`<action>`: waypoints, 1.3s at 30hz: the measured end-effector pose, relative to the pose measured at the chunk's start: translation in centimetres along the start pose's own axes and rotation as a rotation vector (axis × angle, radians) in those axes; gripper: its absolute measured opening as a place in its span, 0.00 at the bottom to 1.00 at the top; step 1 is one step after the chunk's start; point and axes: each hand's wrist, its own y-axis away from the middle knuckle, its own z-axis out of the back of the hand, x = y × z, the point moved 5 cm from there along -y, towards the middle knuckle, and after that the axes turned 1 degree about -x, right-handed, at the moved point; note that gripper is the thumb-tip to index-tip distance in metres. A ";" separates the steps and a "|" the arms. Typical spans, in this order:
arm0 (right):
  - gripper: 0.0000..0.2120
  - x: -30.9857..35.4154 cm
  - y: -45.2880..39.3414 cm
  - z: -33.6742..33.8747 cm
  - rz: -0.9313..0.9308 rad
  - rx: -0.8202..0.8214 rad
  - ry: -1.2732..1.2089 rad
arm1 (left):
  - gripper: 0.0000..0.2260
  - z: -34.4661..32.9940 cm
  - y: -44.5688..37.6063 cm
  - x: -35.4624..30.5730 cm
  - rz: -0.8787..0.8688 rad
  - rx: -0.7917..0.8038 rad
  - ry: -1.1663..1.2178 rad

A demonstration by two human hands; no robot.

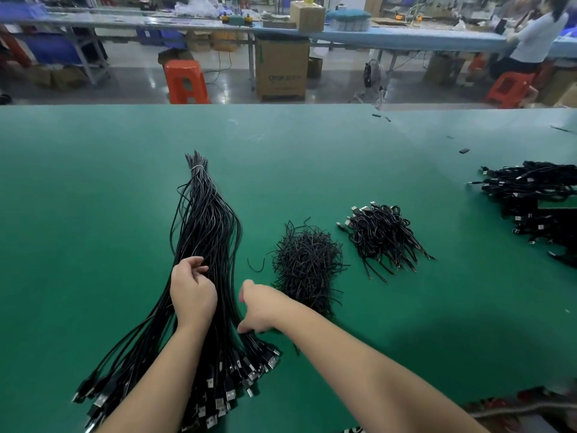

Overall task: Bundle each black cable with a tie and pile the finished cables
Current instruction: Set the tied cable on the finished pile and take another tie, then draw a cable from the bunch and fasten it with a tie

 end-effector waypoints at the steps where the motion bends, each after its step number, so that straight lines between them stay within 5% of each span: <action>1: 0.23 -0.2 0.1 0.2 0.009 0.000 -0.049 | 0.14 0.0 0.0 -0.1 -0.002 -0.001 0.002; 7: 0.08 -0.4 1.6 2.8 0.148 0.045 -0.846 | 0.16 0.1 0.3 -0.6 -0.045 0.010 -0.005; 13: 0.15 -0.9 3.3 6.5 0.423 0.019 -1.404 | 0.18 -0.7 0.9 -1.2 -0.148 0.072 -0.073; 17: 0.07 -1.9 3.9 8.2 0.448 -0.289 -1.323 | 0.15 -0.8 0.9 -1.0 -0.152 0.069 -0.088; 21: 0.10 -2.6 4.3 9.0 0.342 -0.595 -1.043 | 0.13 -1.1 0.7 -1.0 -0.150 0.115 -0.128; 27: 0.13 -2.1 4.4 8.0 0.466 -0.527 -1.222 | 0.16 -1.5 -1.5 -2.1 0.028 0.305 -0.131; 31: 0.14 -2.4 4.2 7.2 0.422 -0.536 -1.193 | 0.15 0.3 -1.7 -7.7 -0.158 0.291 -0.065; 35: 0.12 -2.2 4.5 6.7 0.390 -0.563 -1.150 | 0.20 0.9 0.7 -14.2 -0.257 0.605 0.243; 39: 0.10 -1.6 4.5 6.4 0.399 -0.490 -1.212 | 0.14 0.6 2.2 -16.9 -0.268 0.795 0.159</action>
